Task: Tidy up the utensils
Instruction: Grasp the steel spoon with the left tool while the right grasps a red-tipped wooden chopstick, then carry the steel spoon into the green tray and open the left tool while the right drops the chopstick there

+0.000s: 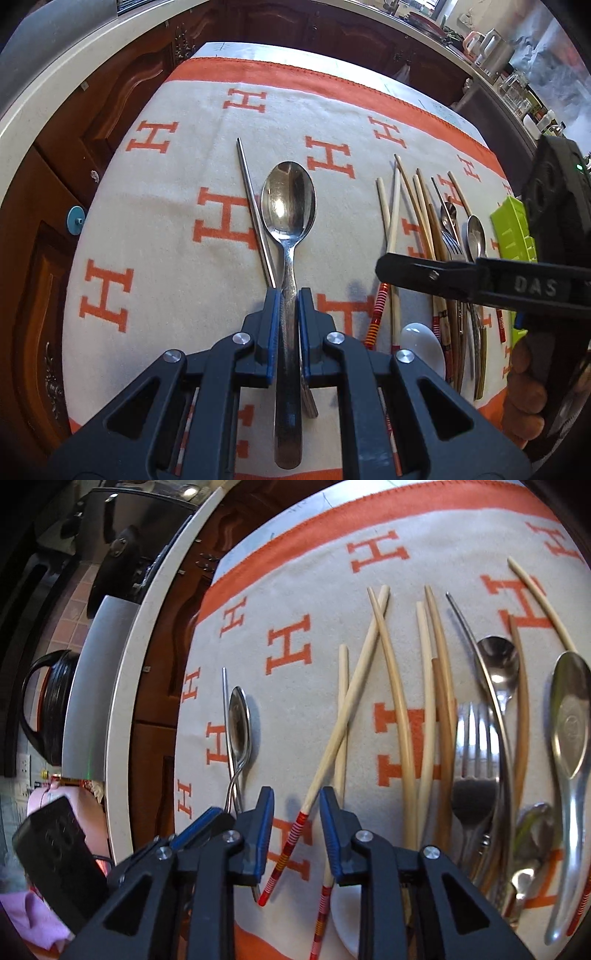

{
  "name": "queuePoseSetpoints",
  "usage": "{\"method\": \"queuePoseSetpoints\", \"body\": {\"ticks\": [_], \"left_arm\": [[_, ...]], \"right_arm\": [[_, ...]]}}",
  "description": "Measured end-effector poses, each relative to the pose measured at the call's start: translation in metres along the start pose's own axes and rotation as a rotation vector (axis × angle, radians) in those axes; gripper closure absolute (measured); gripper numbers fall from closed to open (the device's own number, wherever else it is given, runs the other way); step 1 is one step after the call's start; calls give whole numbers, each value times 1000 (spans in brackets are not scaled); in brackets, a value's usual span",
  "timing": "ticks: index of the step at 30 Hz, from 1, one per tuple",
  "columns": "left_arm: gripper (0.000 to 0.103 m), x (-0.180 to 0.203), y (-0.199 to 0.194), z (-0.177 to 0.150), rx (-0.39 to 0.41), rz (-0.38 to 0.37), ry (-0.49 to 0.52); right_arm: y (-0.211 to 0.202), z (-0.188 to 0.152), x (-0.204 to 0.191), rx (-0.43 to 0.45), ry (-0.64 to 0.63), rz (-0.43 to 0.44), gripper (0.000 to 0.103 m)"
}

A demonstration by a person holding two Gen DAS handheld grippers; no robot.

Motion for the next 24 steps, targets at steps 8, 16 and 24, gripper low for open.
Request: {"method": "queuePoseSetpoints", "body": {"ticks": [8, 16, 24], "left_arm": [[95, 1, -4, 0, 12, -20, -16], [95, 4, -13, -4, 21, -23, -21], [95, 14, -26, -7, 42, -25, -6]], "right_arm": [[4, 5, 2, 43, -5, -108, 98], [-14, 0, 6, 61, 24, -36, 98], [-42, -16, 8, 94, -24, -32, 98]]}}
Point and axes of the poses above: each gripper's, at about its wrist camera, not at the fingertips, and y roughly the way its jaws point, x to its right, z to its top, the point moved 10 cm from there along y, roughly the way its jaws point, and after that the axes turned 8 degrees about -z, right-handed, at the moved point
